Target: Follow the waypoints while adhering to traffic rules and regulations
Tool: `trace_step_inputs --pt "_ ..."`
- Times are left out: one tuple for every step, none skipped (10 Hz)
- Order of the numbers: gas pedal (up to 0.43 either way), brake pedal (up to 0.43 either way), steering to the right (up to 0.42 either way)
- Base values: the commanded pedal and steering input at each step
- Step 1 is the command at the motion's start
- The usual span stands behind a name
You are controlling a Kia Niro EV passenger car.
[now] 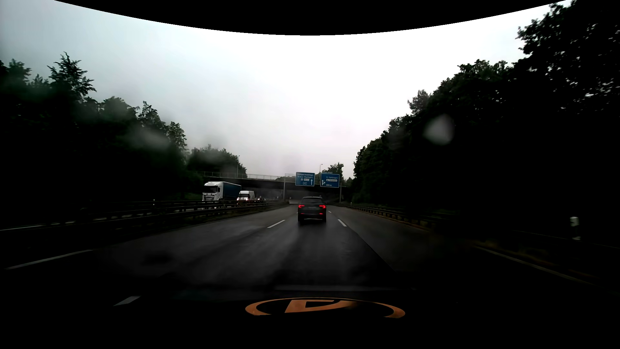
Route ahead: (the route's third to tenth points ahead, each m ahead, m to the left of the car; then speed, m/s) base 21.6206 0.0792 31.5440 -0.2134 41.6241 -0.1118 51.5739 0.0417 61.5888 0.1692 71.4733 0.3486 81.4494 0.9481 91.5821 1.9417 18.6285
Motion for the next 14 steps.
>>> trace_step_inputs --pt "0.098 0.0 0.003" --pt "0.098 0.0 0.0" --pt "0.098 0.0 0.0" --pt "0.11 0.0 -0.001" --pt "0.11 0.0 -0.004" --pt "0.11 0.0 -0.005" --pt "0.118 0.0 -0.005" --pt "0.118 0.0 -0.005" --pt "0.118 0.0 -0.005" --pt "0.118 0.0 -0.004" --pt "0.118 0.0 -0.004" --pt "0.13 0.0 -0.004" --pt "0.13 0.0 -0.004" --pt "0.13 0.0 -0.004"
